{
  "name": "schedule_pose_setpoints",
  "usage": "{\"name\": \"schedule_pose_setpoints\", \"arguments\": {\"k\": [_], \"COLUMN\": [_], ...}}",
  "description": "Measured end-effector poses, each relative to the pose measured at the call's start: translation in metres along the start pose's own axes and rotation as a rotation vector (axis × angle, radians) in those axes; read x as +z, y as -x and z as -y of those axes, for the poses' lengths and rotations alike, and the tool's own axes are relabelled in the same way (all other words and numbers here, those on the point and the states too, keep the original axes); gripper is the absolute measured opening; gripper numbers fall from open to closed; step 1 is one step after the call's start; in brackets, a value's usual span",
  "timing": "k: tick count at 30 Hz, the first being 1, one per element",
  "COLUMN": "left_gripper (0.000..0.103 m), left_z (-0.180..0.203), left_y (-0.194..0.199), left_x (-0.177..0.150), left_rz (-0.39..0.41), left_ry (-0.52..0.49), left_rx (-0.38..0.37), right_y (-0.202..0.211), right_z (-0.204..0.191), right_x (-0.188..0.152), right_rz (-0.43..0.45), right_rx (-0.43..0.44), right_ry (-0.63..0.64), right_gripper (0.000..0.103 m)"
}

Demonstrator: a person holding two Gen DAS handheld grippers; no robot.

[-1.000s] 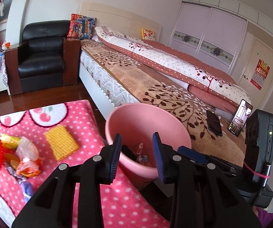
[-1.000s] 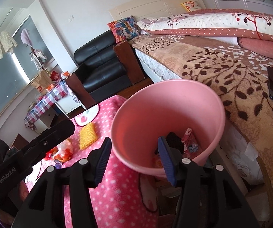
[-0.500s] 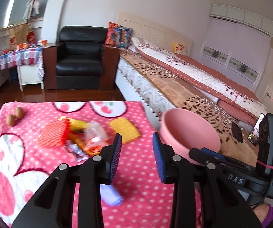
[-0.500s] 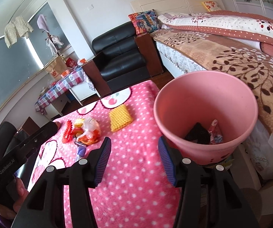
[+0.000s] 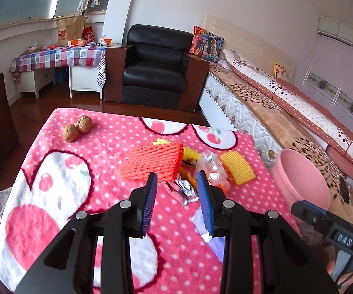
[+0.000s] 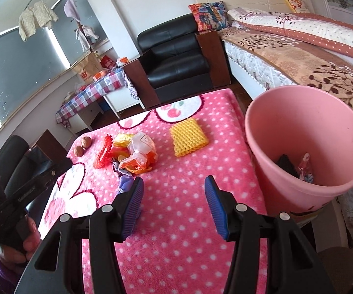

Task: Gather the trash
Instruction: 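Move both open tools back over the blanket, then grasp the red foam net with the left tool while the right grasps the white plastic bag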

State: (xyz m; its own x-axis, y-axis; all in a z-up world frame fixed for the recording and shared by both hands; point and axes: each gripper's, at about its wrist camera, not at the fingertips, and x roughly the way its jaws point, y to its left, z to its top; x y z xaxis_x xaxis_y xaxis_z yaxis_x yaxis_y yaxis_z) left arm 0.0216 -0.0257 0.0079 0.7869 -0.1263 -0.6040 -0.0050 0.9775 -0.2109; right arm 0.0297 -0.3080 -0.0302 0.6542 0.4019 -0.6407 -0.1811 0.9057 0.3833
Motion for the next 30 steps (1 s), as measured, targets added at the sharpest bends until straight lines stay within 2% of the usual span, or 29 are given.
{"name": "schedule_pose_setpoints", "arguments": {"k": [6,10,13,14,17,22,30], "left_gripper": [0.034,0.034,0.034,0.030,0.009,0.005,0.005], "left_z": [0.008,0.001,-0.008,-0.010,-0.019,-0.036,-0.046], "left_y": [-0.036,-0.058,-0.066,-0.067,-0.068,-0.060,-0.031], "left_x": [0.007,0.003,-0.001,-0.002,-0.005,-0.006,-0.003], "left_rz": [-0.024,-0.061,-0.087,-0.095,-0.109,-0.113,-0.064], "left_ry": [-0.044,-0.040,-0.040,-0.038,-0.035,0.015,0.046], "left_rx": [0.047,0.109,0.127,0.128,0.131,0.124,0.073], "right_y": [-0.017,-0.028,-0.040,-0.043,-0.054,-0.071,-0.101], "right_z": [-0.006,-0.013,-0.018,-0.020,-0.028,-0.042,-0.055], "right_x": [0.011,0.021,0.029,0.031,0.036,0.039,0.045], "right_rz": [-0.024,-0.032,-0.048,-0.053,-0.070,-0.095,-0.136], "right_rx": [0.007,0.019,0.042,0.048,0.064,0.079,0.090], "right_ry": [0.020,0.043,0.051,0.053,0.066,0.095,0.096], "right_gripper": [0.054,0.057,0.058,0.059,0.059,0.059,0.059]}}
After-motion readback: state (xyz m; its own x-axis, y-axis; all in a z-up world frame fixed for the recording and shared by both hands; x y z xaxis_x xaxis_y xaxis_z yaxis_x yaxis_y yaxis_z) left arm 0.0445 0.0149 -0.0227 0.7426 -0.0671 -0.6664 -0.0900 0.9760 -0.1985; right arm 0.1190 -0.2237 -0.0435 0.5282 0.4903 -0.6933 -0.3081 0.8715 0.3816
